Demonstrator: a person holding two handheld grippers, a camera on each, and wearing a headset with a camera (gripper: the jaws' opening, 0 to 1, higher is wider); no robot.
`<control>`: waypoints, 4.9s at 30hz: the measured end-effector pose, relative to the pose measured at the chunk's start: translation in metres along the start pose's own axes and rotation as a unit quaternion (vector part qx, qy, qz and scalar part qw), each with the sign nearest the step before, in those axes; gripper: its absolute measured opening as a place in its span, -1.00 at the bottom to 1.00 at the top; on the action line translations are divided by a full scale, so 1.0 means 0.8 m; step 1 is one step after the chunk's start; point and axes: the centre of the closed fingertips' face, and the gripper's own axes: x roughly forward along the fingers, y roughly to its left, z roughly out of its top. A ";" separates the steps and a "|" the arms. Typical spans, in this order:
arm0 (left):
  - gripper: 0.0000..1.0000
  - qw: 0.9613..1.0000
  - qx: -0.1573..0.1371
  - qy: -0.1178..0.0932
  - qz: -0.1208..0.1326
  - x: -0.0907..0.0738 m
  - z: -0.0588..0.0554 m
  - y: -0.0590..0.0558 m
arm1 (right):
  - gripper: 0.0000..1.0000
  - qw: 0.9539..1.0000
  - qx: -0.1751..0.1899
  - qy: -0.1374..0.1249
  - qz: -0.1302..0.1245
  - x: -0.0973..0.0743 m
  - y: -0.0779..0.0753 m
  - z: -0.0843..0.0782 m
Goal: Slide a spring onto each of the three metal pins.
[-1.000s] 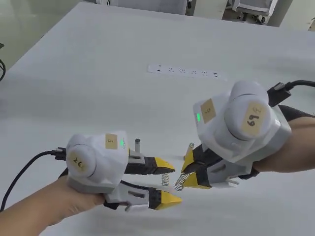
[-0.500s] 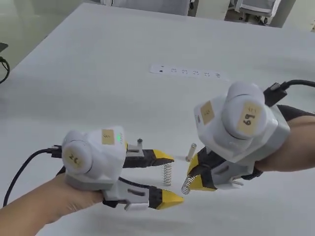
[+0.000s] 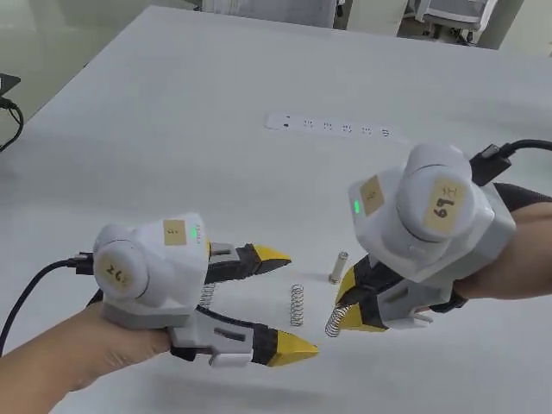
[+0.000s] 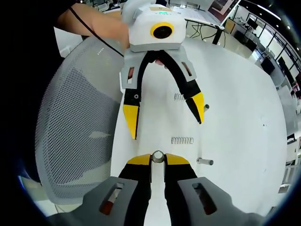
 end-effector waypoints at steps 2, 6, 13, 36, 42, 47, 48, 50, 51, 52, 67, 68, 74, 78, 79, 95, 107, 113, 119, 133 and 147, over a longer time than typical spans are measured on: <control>0.27 1.000 -0.001 -0.006 0.009 -0.006 0.003 0.005 | -0.87 1.000 0.003 0.000 -0.002 -0.001 -0.002 -0.002; 0.40 0.999 -0.006 -0.011 0.033 -0.019 0.004 0.020 | -0.87 1.000 0.007 0.001 -0.005 -0.002 -0.005 -0.007; 0.66 0.998 -0.004 -0.007 0.060 -0.034 0.000 0.035 | -0.87 1.000 0.011 0.000 -0.007 -0.003 -0.006 -0.009; 0.96 0.996 -0.033 0.013 0.079 -0.045 -0.015 0.038 | -0.87 0.999 0.030 0.009 -0.022 -0.021 -0.014 -0.044; 0.96 0.995 -0.040 0.022 0.086 -0.049 -0.025 0.044 | -0.87 0.999 0.039 0.012 -0.026 -0.030 -0.016 -0.058; 0.96 0.995 -0.043 0.023 0.090 -0.053 -0.025 0.045 | -0.87 0.998 0.046 0.013 -0.027 -0.035 -0.018 -0.064; 0.96 0.995 -0.043 0.022 0.092 -0.053 -0.025 0.046 | -0.87 0.998 0.048 0.012 -0.029 -0.037 -0.019 -0.065; 0.96 0.995 -0.045 0.021 0.092 -0.055 -0.025 0.047 | -0.87 0.998 0.049 0.013 -0.030 -0.040 -0.021 -0.067; 0.96 0.994 -0.046 0.021 0.092 -0.055 -0.025 0.047 | -0.87 0.998 0.052 0.015 -0.032 -0.042 -0.022 -0.069; 0.96 0.994 -0.045 0.023 0.095 -0.056 -0.026 0.048 | -0.87 0.998 0.052 0.016 -0.033 -0.044 -0.024 -0.071; 0.96 0.993 -0.050 0.013 0.105 -0.063 -0.021 0.050 | -0.87 0.992 0.102 0.023 -0.066 -0.065 -0.047 -0.120; 0.96 0.993 -0.052 0.010 0.106 -0.064 -0.020 0.050 | -0.87 0.992 0.105 0.022 -0.071 -0.067 -0.050 -0.122; 0.96 0.992 -0.055 0.014 0.108 -0.065 -0.024 0.051 | -0.87 0.988 0.117 0.027 -0.093 -0.079 -0.065 -0.139; 0.96 0.992 -0.056 0.014 0.109 -0.066 -0.024 0.051 | -0.87 0.987 0.120 0.026 -0.102 -0.081 -0.074 -0.143; 0.96 0.992 -0.056 0.014 0.109 -0.066 -0.024 0.051 | -0.87 0.987 0.119 0.027 -0.103 -0.081 -0.077 -0.143; 0.96 0.992 -0.059 0.020 0.114 -0.071 -0.028 0.053 | -0.87 0.985 0.121 0.031 -0.116 -0.068 -0.104 -0.154; 0.96 0.991 -0.062 0.018 0.116 -0.073 -0.026 0.056 | -0.86 0.985 0.128 0.026 -0.114 -0.061 -0.111 -0.153; 0.96 0.991 -0.064 0.018 0.118 -0.073 -0.026 0.056 | -0.86 0.985 0.124 0.030 -0.116 -0.057 -0.112 -0.155; 0.96 0.991 -0.066 0.019 0.116 -0.073 -0.027 0.055 | -0.86 0.985 0.126 0.032 -0.111 -0.052 -0.111 -0.159; 0.96 0.991 -0.067 0.021 0.116 -0.073 -0.028 0.056 | -0.86 0.984 0.143 0.032 -0.102 -0.033 -0.110 -0.171; 0.96 0.991 -0.068 0.023 0.116 -0.074 -0.030 0.057 | -0.86 0.984 0.141 0.037 -0.098 -0.014 -0.110 -0.179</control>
